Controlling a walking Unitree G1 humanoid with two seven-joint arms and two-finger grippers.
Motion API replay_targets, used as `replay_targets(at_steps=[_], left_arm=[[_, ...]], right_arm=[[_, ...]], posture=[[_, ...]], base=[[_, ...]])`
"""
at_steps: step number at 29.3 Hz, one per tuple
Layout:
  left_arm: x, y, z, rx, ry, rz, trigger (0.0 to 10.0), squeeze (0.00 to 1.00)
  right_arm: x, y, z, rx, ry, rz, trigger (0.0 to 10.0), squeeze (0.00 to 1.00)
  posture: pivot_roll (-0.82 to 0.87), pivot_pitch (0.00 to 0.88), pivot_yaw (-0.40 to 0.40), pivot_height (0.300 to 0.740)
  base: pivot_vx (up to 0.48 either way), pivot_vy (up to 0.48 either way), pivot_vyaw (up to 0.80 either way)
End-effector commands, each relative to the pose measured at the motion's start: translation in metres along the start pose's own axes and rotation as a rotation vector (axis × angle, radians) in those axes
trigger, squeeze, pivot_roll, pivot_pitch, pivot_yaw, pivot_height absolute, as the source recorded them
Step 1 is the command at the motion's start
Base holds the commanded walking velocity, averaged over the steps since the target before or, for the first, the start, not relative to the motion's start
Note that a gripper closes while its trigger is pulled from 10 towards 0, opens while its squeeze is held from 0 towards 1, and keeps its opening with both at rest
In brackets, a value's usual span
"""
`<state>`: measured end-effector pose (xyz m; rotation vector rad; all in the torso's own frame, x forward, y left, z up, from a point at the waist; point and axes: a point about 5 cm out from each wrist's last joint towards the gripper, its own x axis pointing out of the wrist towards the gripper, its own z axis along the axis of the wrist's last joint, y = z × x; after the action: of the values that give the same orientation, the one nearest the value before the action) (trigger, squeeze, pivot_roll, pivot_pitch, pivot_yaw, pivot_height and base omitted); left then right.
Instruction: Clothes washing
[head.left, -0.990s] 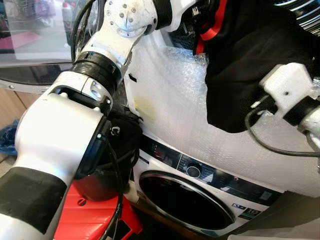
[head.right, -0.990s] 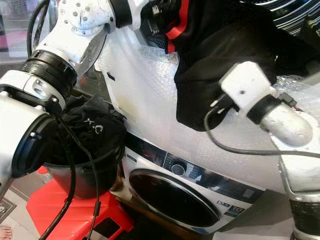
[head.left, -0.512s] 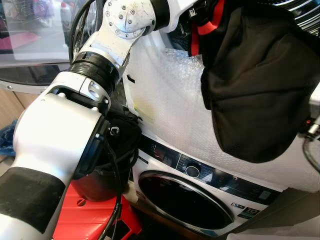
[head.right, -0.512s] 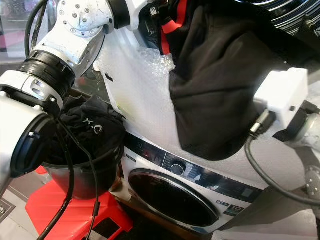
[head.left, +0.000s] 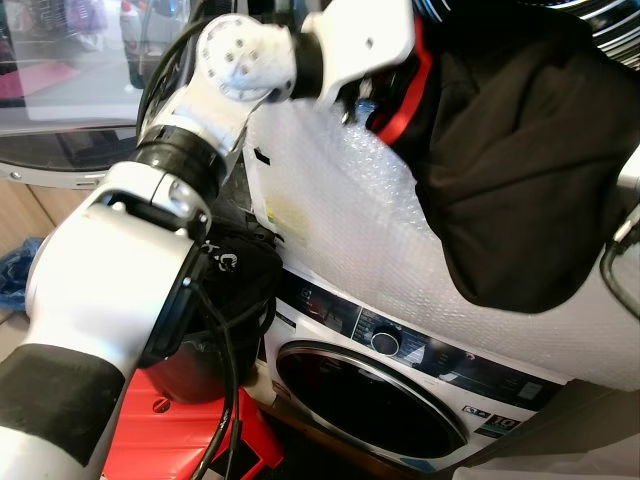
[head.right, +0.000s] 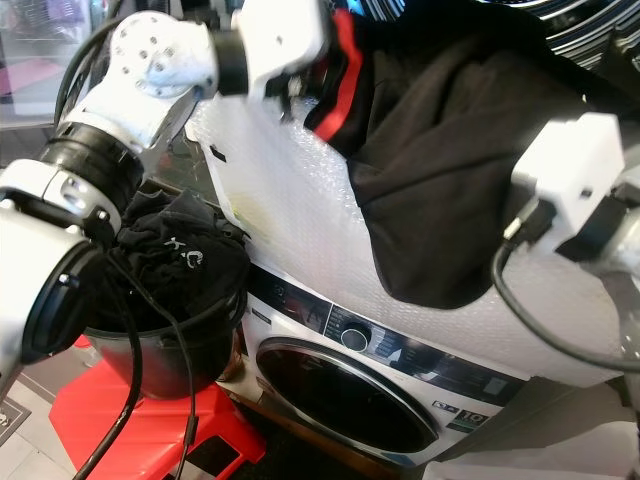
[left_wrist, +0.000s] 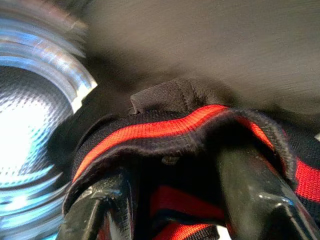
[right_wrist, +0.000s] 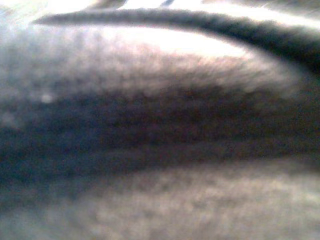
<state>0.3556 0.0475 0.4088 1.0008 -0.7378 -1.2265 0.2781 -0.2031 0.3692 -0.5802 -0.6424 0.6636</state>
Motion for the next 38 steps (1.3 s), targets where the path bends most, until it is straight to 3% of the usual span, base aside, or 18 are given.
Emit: replay_targets(at_steps=[1,2,4,5,6,7,8,9,10,14,15,18,24,27,28,31,37,38], left_arm=[[-0.003,0.003,0.013,0.036,-0.06,-0.064,10.0,1.0],[-0.007,0.003,0.018,0.032,-0.103,-0.105,10.0,1.0],[-0.011,0.002,0.023,0.019,-0.139,-0.136,10.0,1.0],[-0.014,0.001,0.028,0.019,-0.173,-0.161,10.0,1.0],[-0.015,0.001,0.03,0.017,-0.187,-0.162,10.0,1.0],[-0.015,0.001,0.033,0.001,-0.209,-0.174,10.0,1.0],[-0.015,-0.001,0.035,-0.013,-0.233,-0.194,10.0,1.0],[-0.014,-0.007,0.036,-0.041,-0.255,-0.232,10.0,0.2],[-0.013,-0.01,0.034,-0.05,-0.257,-0.25,10.0,0.0],[-0.001,-0.02,0.027,-0.099,-0.253,-0.264,10.0,0.0],[0.009,-0.018,0.025,-0.125,-0.258,-0.204,10.0,0.0],[0.015,-0.015,0.025,-0.138,-0.263,-0.154,10.0,0.0],[0.026,0.005,0.027,-0.188,-0.245,0.029,10.0,0.0],[0.025,0.021,0.034,-0.194,-0.257,0.144,10.0,0.0],[0.023,0.03,0.038,-0.196,-0.265,0.191,10.0,0.0],[0.014,0.051,0.048,-0.149,-0.243,0.315,10.0,0.0],[-0.006,0.073,0.054,-0.06,-0.168,0.463,10.0,0.0],[-0.006,0.073,0.054,-0.06,-0.168,0.463,10.0,0.0]], right_arm=[[-0.001,-0.009,0.003,-0.037,-0.014,-0.083,10.0,1.0],[0.004,-0.013,0.001,-0.039,-0.016,-0.147,10.0,0.27],[0.007,-0.015,-0.001,-0.035,-0.017,-0.182,10.0,0.2],[0.01,-0.017,-0.002,-0.04,-0.016,-0.212,10.0,0.09],[0.011,-0.017,-0.002,-0.042,-0.014,-0.222,10.0,0.08],[0.012,-0.018,-0.002,-0.041,-0.022,-0.228,10.0,0.0],[0.013,-0.018,-0.001,-0.033,-0.031,-0.231,10.0,0.0],[0.016,-0.017,0.002,-0.038,-0.056,-0.222,10.0,0.0],[0.018,-0.017,0.004,-0.04,-0.068,-0.226,10.0,0.0],[0.025,-0.017,0.014,-0.043,-0.127,-0.249,10.0,0.0],[0.028,-0.015,0.02,-0.031,-0.163,-0.238,10.0,0.0],[0.029,-0.013,0.023,-0.026,-0.175,-0.224,10.0,0.0],[0.03,0.021,0.03,-0.035,-0.195,0.012,10.0,0.0],[0.029,0.039,0.013,-0.108,-0.068,0.116,10.0,0.0],[0.029,0.041,0.002,-0.174,0.004,0.114,10.0,0.0],[0.025,0.038,-0.02,-0.267,0.142,0.102,10.0,0.0],[0.003,0.019,-0.05,-0.462,0.389,0.072,10.0,0.0],[0.003,0.019,-0.05,-0.462,0.389,0.072,10.0,0.0]], posture=[[0.11,0.143,-0.071,0.74],[0.11,0.146,-0.073,0.74],[0.11,0.146,-0.073,0.74],[0.12,0.147,-0.073,0.74],[0.12,0.147,-0.074,0.74],[0.12,0.148,-0.075,0.74],[0.12,0.148,-0.075,0.74],[0.12,0.148,-0.075,0.74],[0.13,0.15,-0.077,0.74],[0.13,0.15,-0.079,0.74],[0.13,0.15,-0.079,0.74],[0.13,0.15,-0.079,0.74],[0.12,0.146,-0.078,0.74],[0.11,0.146,-0.077,0.74],[0.11,0.145,-0.075,0.74],[0.11,0.145,-0.075,0.74],[0.12,0.149,-0.069,0.74],[0.12,0.149,-0.069,0.74]], base=[[0.0,0.0,0.0],[0.0,0.0,0.0],[0.0,0.0,0.0],[0.0,0.0,0.0],[0.0,0.0,0.0],[0.0,0.0,0.0],[0.0,0.0,0.0],[0.0,0.0,0.0],[0.0,0.0,0.0],[0.0,0.0,0.0],[0.0,0.0,0.0],[0.0,0.0,0.0],[0.0,0.0,0.0],[0.0,0.0,0.0],[0.0,0.0,0.0],[0.0,0.0,0.0],[0.0,0.0,0.0],[0.0,0.0,0.0]])
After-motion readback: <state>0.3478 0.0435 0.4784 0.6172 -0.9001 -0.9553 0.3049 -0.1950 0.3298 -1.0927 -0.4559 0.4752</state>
